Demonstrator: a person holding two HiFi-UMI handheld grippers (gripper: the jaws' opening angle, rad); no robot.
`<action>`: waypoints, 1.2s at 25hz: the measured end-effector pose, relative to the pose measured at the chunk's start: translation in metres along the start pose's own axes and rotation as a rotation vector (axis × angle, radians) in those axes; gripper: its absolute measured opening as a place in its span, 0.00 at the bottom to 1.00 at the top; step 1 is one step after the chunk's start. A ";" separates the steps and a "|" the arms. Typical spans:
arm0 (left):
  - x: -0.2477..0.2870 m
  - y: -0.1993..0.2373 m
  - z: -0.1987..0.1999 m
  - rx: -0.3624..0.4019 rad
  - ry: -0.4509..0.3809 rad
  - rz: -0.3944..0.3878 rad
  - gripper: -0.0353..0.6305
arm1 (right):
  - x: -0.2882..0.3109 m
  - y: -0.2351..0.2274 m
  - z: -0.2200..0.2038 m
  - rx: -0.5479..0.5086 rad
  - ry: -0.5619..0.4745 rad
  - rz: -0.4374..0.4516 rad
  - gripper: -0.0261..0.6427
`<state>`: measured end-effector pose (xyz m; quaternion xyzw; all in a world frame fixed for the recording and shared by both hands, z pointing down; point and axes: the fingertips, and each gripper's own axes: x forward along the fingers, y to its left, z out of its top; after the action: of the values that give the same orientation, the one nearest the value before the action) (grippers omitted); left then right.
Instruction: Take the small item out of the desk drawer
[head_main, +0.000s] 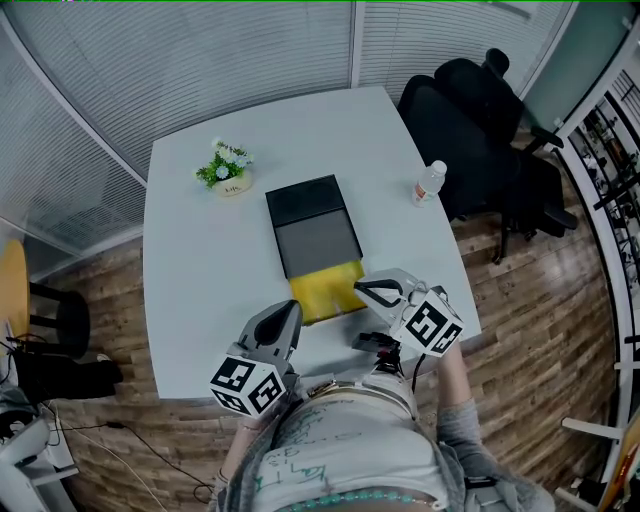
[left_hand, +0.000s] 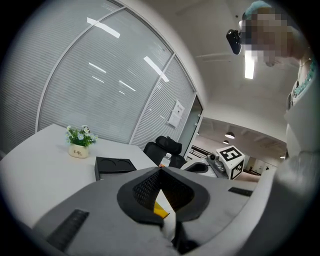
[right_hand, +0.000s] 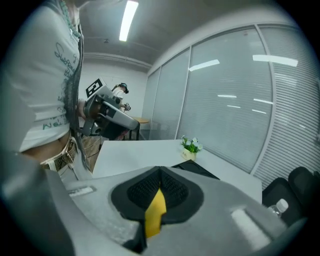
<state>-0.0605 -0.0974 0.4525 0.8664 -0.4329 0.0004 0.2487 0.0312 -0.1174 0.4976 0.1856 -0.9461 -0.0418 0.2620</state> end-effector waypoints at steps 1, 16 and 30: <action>0.000 0.000 0.003 0.006 -0.013 -0.006 0.05 | 0.000 0.000 0.008 -0.011 -0.031 -0.008 0.04; -0.006 -0.011 0.057 0.166 -0.211 -0.031 0.05 | -0.024 -0.007 0.086 0.069 -0.405 -0.120 0.04; -0.020 -0.033 0.109 0.278 -0.422 -0.151 0.05 | -0.032 -0.010 0.136 0.083 -0.568 -0.161 0.04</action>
<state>-0.0717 -0.1133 0.3387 0.9031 -0.4051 -0.1392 0.0306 -0.0097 -0.1171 0.3637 0.2514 -0.9647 -0.0740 -0.0251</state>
